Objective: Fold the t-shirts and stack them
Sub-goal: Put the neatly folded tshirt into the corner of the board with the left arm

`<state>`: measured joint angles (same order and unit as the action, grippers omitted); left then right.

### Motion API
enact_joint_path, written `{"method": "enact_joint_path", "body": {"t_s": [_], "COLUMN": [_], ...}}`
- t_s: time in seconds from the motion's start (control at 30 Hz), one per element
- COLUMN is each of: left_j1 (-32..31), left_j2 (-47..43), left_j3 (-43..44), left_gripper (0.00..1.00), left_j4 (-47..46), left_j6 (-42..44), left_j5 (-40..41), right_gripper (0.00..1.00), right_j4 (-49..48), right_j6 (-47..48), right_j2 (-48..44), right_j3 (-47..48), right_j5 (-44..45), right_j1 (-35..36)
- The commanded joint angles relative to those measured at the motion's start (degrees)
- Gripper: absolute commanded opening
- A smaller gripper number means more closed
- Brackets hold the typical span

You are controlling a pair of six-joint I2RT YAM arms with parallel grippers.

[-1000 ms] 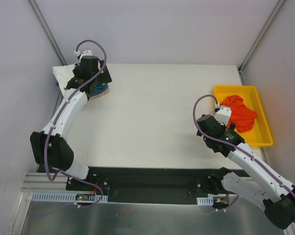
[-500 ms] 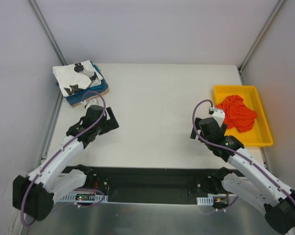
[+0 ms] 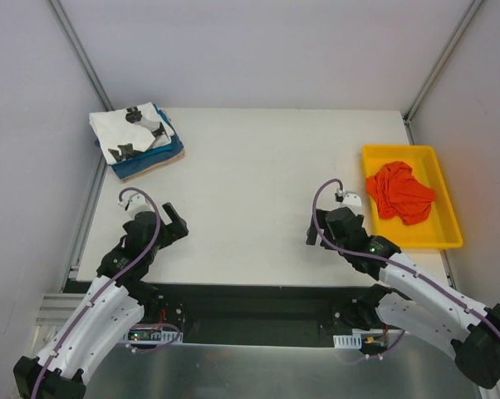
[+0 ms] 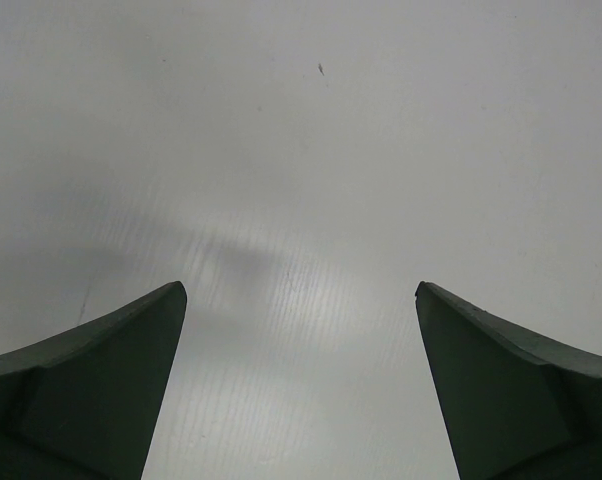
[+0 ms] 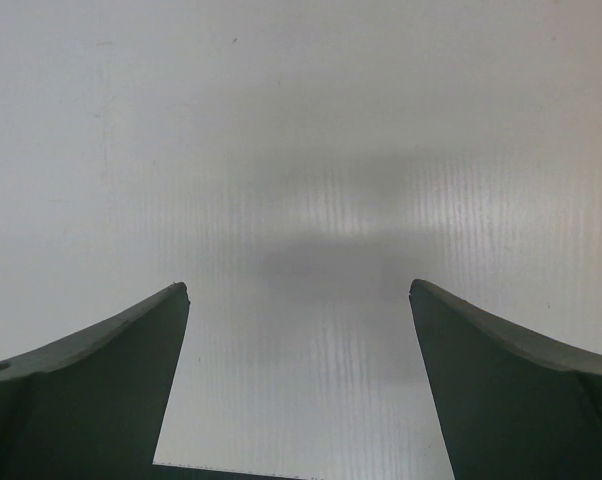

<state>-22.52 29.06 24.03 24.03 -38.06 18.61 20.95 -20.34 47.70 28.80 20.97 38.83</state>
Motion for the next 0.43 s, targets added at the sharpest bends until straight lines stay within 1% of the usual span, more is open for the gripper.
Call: {"method": "enact_joint_path", "body": {"t_s": [0.0, 0.13, 0.27, 0.4], "left_j1": [-0.2, -0.2, -0.2, -0.1], "left_j2": [0.2, 0.8, 1.1, 1.8], "left_j3": [-0.3, -0.6, -1.4, -0.7], "left_gripper": [0.99, 0.99, 0.99, 0.99], "left_j4": [-2.1, -2.1, -2.1, -2.2], "left_j6": [0.9, 1.1, 0.5, 1.0], "left_j5": [1.3, 4.1, 4.3, 4.8], "right_gripper": [0.97, 0.97, 0.97, 0.97], "right_j4": [-1.7, -0.3, 0.0, 0.0], "right_j6": [-1.5, -1.5, -2.0, -0.6], "right_j2": [1.5, 4.5, 6.1, 8.0], "right_j3": [2.7, 4.3, 4.9, 6.1], "right_j5": [5.9, 9.1, 15.8, 18.7], "right_j1": [4.0, 6.7, 11.9, 14.2]}}
